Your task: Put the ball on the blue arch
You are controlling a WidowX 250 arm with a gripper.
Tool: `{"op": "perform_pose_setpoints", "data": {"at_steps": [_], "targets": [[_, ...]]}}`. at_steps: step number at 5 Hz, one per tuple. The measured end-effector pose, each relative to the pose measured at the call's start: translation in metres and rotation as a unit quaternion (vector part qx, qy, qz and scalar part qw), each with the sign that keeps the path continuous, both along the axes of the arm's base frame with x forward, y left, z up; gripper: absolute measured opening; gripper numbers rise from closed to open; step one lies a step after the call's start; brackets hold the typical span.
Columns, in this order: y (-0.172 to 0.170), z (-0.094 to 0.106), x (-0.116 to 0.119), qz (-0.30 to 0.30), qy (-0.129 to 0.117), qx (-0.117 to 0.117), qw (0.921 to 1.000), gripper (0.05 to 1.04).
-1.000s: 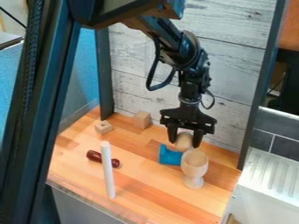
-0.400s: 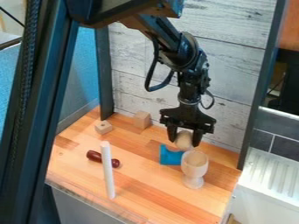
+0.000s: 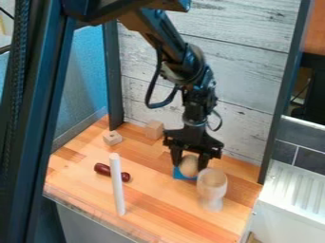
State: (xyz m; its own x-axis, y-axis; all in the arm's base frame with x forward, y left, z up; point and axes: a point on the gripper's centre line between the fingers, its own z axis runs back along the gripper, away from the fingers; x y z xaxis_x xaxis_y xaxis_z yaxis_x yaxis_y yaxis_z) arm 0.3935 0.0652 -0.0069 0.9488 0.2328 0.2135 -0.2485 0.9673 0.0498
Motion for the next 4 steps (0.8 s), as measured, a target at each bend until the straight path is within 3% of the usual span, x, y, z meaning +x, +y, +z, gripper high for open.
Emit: {"op": "perform_pose_setpoints", "data": {"at_steps": [1, 2, 4], "targets": [[0.0018, -0.0021, -0.0045, 0.0, -0.007, 0.005, 1.0, 0.739], [0.0018, 0.0019, -0.0088, -0.002, -0.016, 0.01, 0.9998, 0.997], [-0.0002, 0.0033, -0.0107, -0.003, -0.025, 0.005, 0.9997, 0.999]]}}
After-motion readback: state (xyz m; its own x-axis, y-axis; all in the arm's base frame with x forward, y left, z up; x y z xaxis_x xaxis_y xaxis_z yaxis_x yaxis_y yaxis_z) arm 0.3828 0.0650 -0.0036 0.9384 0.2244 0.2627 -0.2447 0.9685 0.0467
